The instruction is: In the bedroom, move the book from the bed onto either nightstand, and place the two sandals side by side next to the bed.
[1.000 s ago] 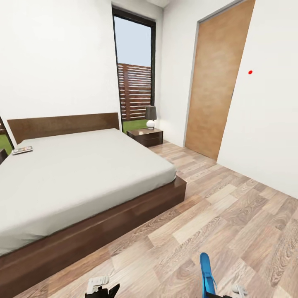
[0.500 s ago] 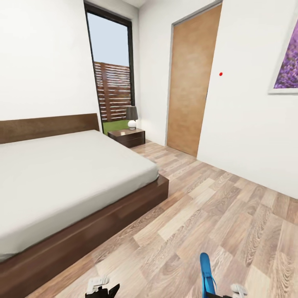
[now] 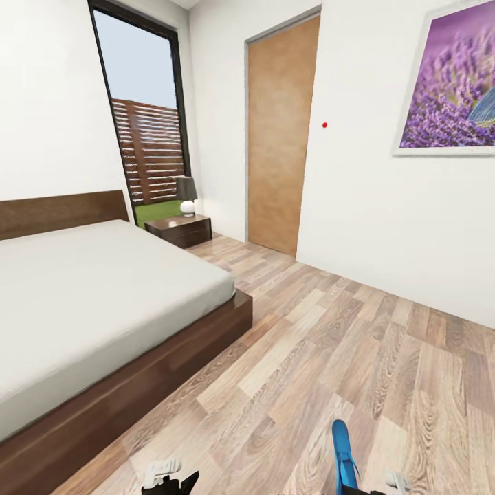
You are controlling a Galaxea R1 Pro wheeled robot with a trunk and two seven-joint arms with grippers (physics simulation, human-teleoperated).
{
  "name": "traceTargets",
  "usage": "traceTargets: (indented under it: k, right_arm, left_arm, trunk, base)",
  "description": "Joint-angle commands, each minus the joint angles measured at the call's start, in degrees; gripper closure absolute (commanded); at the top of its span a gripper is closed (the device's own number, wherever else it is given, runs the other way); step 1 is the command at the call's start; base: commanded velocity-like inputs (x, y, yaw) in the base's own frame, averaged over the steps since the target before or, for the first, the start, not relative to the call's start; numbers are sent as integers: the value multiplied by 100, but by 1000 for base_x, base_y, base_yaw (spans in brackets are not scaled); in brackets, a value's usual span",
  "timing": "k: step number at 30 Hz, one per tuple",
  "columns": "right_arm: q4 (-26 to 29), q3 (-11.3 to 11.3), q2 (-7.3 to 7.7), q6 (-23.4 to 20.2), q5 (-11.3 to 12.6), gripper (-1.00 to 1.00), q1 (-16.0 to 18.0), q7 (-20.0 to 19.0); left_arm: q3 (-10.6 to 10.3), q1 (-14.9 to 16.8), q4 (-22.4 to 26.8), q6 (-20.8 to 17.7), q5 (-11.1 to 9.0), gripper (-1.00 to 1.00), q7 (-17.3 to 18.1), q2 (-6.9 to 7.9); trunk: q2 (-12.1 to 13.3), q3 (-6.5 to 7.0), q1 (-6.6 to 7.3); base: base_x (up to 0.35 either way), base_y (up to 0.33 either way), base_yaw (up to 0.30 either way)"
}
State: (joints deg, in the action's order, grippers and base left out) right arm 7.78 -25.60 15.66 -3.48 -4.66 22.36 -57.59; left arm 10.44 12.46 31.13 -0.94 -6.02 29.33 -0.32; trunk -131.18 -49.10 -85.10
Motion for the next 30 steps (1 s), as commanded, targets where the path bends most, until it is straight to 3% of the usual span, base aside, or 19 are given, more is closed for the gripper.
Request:
traceTargets:
  k: [1, 30]
  right_arm:
    - [4, -59, -2, -39, -44, 100, 5, -24]
    - [4, -59, -2, -39, -44, 100, 5, -24]
  left_arm:
    - [28, 2, -2, -11, -22, -100, 38, -3]
    - [28, 2, -2, -12, -22, -100, 38, -3]
  trunk:
    - [-2, -6, 1]
    - [-2, -6, 1]
  base:
    - [0, 0, -300]
    - [0, 0, -300]
